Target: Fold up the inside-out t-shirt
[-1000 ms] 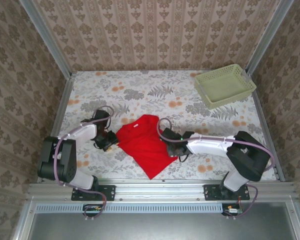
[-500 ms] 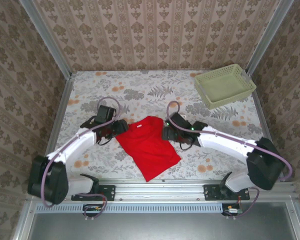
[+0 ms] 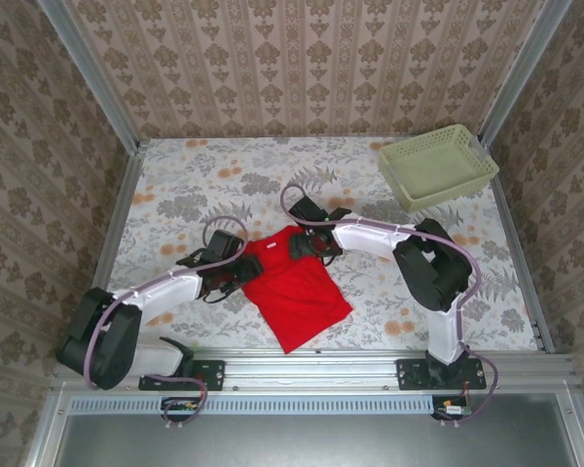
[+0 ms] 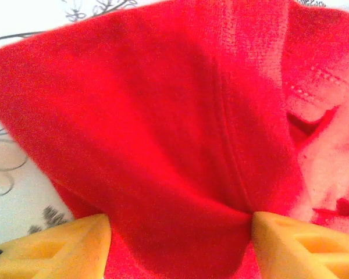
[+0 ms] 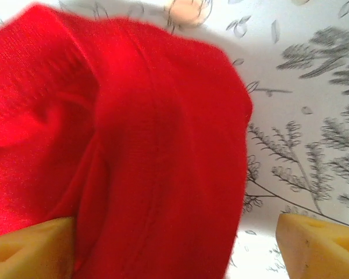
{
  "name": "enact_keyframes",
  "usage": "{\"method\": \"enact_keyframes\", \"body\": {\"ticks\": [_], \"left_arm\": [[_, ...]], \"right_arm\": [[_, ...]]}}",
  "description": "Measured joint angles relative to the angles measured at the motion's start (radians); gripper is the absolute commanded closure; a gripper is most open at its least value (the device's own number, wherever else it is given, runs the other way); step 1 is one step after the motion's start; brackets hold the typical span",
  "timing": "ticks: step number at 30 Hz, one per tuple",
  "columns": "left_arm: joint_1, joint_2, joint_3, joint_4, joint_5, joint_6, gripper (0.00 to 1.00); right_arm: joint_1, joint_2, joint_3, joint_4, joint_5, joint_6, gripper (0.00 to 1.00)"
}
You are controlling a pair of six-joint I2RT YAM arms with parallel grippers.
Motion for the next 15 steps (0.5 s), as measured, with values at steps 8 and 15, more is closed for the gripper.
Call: {"method": "enact_keyframes", "body": {"ticks": [8, 15], "left_arm": [[0.000, 0.135, 0.050, 0.150, 0.032, -0.007, 0.48], [0.000, 0.197, 0.082, 0.194, 0.045, 0.005, 0.64]], "right_arm": [[0.005, 0.053, 0.053, -0.040, -0.013, -0.005, 0.43], [0.015, 0.050, 0.035, 0.000, -0.015, 0.050, 0.78]]}}
